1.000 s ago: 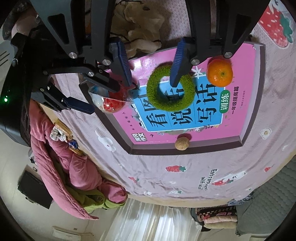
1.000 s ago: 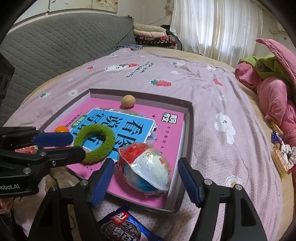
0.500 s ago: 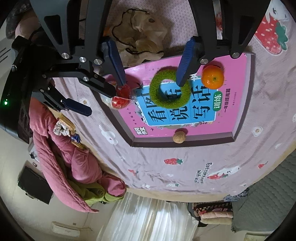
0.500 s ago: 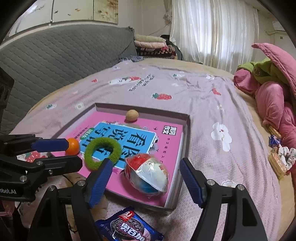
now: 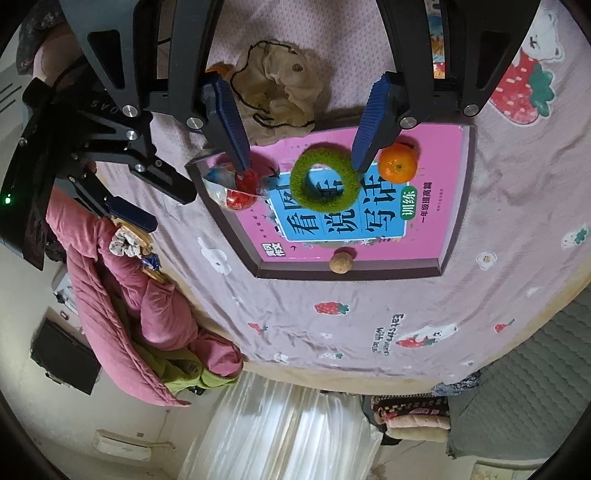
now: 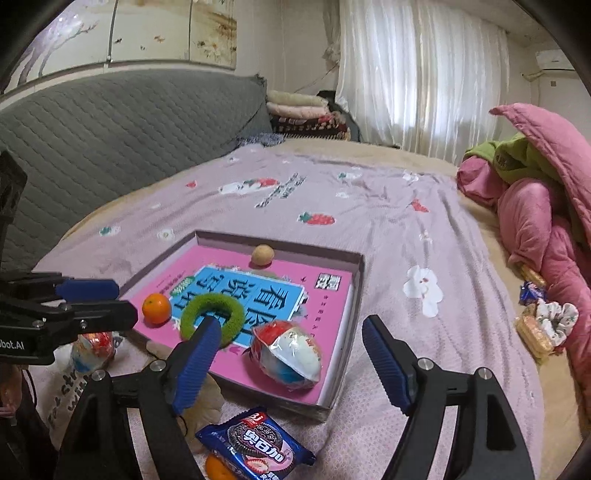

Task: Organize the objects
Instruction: 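Open the left gripper on the ring while the right gripper releases the egg, then withdraw both grippers from the tray back toward the remaining pile, then close the left gripper on the beige scrunchie while the right gripper grasps the blue snack pack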

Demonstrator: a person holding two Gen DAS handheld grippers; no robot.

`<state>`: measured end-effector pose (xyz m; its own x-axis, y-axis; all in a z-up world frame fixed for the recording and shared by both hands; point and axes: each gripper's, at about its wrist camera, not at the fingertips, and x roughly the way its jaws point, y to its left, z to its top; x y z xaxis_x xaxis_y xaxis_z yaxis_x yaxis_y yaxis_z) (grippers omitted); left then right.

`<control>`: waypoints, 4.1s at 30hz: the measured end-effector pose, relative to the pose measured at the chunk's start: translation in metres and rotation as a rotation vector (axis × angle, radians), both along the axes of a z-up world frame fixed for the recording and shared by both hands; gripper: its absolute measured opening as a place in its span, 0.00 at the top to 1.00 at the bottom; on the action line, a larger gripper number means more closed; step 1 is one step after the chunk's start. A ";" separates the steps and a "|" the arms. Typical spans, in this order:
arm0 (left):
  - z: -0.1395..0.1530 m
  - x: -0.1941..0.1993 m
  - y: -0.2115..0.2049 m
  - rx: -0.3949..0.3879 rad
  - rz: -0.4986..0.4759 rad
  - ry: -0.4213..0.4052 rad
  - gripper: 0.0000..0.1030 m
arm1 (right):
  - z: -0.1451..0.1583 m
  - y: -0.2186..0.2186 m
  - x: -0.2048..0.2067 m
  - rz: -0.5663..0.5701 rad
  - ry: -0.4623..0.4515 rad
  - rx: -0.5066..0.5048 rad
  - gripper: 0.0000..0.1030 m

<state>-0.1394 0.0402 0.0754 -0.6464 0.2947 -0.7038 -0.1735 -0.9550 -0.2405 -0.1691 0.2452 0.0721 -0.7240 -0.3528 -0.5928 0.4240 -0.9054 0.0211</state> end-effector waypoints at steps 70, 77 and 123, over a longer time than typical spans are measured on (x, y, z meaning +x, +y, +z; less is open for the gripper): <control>-0.015 0.070 0.004 -0.024 -0.060 -0.009 0.42 | -0.007 0.016 0.088 -0.049 0.020 0.033 0.14; -0.022 0.069 0.005 -0.037 -0.054 -0.023 0.42 | -0.012 0.017 0.086 -0.053 0.007 0.037 0.14; -0.082 0.036 0.032 -0.094 -0.046 -0.106 0.42 | -0.077 0.019 0.038 0.024 -0.196 0.084 0.14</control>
